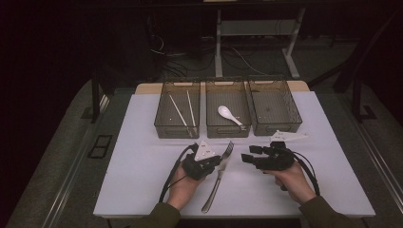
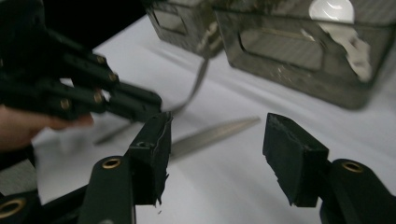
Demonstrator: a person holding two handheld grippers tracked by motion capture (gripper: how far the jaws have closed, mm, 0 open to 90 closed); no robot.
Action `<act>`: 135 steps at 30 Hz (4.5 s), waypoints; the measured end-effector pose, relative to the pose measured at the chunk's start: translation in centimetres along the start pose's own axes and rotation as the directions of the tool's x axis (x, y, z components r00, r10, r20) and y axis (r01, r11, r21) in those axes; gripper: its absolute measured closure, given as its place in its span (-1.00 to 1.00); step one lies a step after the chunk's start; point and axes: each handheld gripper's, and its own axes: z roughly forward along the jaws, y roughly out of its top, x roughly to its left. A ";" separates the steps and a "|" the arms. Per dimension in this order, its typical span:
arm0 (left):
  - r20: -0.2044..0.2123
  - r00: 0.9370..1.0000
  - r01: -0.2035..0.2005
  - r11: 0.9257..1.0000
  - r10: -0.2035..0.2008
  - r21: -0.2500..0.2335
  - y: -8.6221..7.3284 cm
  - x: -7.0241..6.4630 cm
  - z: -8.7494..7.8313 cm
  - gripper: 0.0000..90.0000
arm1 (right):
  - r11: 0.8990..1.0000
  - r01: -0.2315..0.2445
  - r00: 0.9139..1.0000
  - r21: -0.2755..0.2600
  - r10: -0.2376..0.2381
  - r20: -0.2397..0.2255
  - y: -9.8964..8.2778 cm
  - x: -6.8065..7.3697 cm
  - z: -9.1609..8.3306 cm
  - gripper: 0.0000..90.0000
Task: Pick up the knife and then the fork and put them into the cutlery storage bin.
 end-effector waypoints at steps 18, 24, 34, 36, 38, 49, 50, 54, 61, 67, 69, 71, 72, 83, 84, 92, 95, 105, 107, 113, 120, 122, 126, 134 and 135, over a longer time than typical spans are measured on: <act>0.028 1.000 -0.009 0.993 0.013 -0.116 1.3 -1.1 -0.2 0.84 | 0.989 -0.130 0.988 -0.073 0.123 -0.090 2.1 0.2 3.1 0.96; 0.054 0.998 0.035 0.989 -0.027 -0.142 1.1 -0.4 -1.1 0.53 | 0.990 -0.102 0.994 -0.099 0.096 -0.059 3.1 -0.3 2.1 0.96; 0.128 0.991 0.049 0.992 -0.034 -0.113 -1.0 2.1 -3.8 0.01 | 0.984 -0.049 0.994 -0.170 0.064 0.086 6.5 -4.2 -3.1 0.96; 0.139 0.989 0.063 0.992 -0.048 -0.108 -1.5 2.4 -4.1 -0.09 | 0.982 -0.042 0.991 -0.183 0.065 0.121 7.4 -5.0 -4.3 0.96; 0.144 0.988 0.069 0.992 -0.054 -0.103 -1.9 2.8 -4.4 -0.14 | 0.979 -0.036 0.986 -0.201 0.068 0.154 8.3 -5.8 -5.4 0.96; 0.140 0.988 0.083 0.993 -0.071 -0.079 -4.2 3.9 -6.3 -0.44 | 0.965 0.006 0.944 -0.262 0.081 0.320 12.6 -9.9 -10.5 0.96; 0.140 0.988 0.080 0.994 -0.068 -0.078 -4.3 4.0 -6.4 -0.46 | 0.966 0.007 0.939 -0.259 0.083 0.334 12.8 -10.2 -10.6 0.96; 0.139 0.987 0.089 0.993 -0.077 -0.080 -4.9 4.3 -6.7 -0.57 | 0.966 0.003 0.918 -0.260 0.100 0.384 13.4 -11.8 -10.8 0.96; 0.144 0.987 0.082 0.993 -0.070 -0.084 -5.0 4.4 -6.7 -0.69 | 0.976 -0.030 0.898 -0.216 0.121 0.423 13.4 -14.2 -8.6 0.96; 0.144 0.987 0.084 0.993 -0.072 -0.084 -5.0 4.4 -6.7 -0.74 | 0.987 -0.056 0.895 -0.150 0.116 0.431 13.0 -15.4 -6.2 0.96; 0.145 0.987 0.085 0.993 -0.072 -0.087 -5.1 4.4 -6.7 -0.73 | 0.989 -0.068 0.897 -0.131 0.118 0.426 12.8 -15.7 -5.5 0.96; 0.147 0.987 0.085 0.993 -0.071 -0.086 -5.0 4.4 -6.7 -0.74 | 0.990 -0.078 0.897 -0.115 0.120 0.426 12.6 -16.1 -4.9 0.96; 0.150 0.987 0.075 0.994 -0.062 -0.082 -5.0 4.4 -6.7 -0.74 | 0.991 -0.080 0.900 -0.109 0.119 0.419 12.5 -16.2 -4.7 0.96; 0.156 0.986 0.072 0.994 -0.059 -0.078 -4.9 4.2 -6.6 -0.74 | 0.990 -0.134 0.885 -0.046 0.140 0.444 11.6 -18.0 -3.0 0.76; 0.157 0.986 0.072 0.994 -0.059 -0.079 -4.9 4.2 -6.7 -0.74 | 0.991 -0.131 0.884 -0.035 0.133 0.448 11.5 -18.2 -2.9 0.61; 0.157 0.986 0.078 0.993 -0.063 -0.088 -4.9 4.2 -6.6 -0.74 | 0.996 -0.074 0.846 -0.047 0.087 0.526 11.7 -18.4 -4.0 0.06; 0.157 0.986 0.075 0.994 -0.062 -0.083 -4.9 4.2 -6.7 -0.74 | 0.995 -0.076 0.846 -0.067 0.099 0.524 11.7 -18.3 -4.8 -0.05; 0.151 0.986 0.073 0.995 -0.063 -0.067 -4.7 3.8 -6.3 -0.75 | 0.998 -0.013 0.893 -0.061 0.039 0.448 10.5 -15.2 -6.5 -0.27; 0.150 0.987 0.072 0.996 -0.063 -0.059 -4.7 3.6 -6.3 -0.75 | 0.999 0.012 0.905 -0.050 0.010 0.424 10.1 -13.8 -6.8 -0.29; 0.139 0.989 0.066 0.997 -0.060 -0.035 -4.5 2.9 -5.9 -0.74 | 0.998 0.069 0.935 -0.011 -0.061 0.350 8.8 -10.1 -7.3 -0.35; 0.121 0.991 0.064 0.998 -0.062 -0.014 -4.1 1.8 -5.3 -0.66 | 0.993 0.119 0.953 -0.013 -0.110 0.281 6.2 -6.7 -7.7 -0.36; 0.112 0.992 0.057 0.998 -0.056 -0.005 -4.0 1.4 -5.2 -0.57 | 0.992 0.126 0.959 -0.010 -0.119 0.257 4.9 -5.7 -7.6 -0.36; 0.124 0.991 0.056 0.998 -0.056 0.008 -3.7 0.8 -4.9 -0.34 | 0.991 0.136 0.965 0.016 -0.136 0.222 2.7 -4.6 -6.8 -0.36; 0.124 0.990 0.059 0.995 -0.069 0.079 -3.3 -0.7 -3.7 0.05 | 0.989 0.128 0.970 0.075 -0.141 0.196 -0.2 -3.4 -5.5 -0.37; 0.125 0.989 0.064 0.995 -0.074 0.081 -3.2 -0.9 -3.4 0.07 | 0.988 0.129 0.970 0.081 -0.143 0.195 -0.5 -3.2 -5.4 -0.37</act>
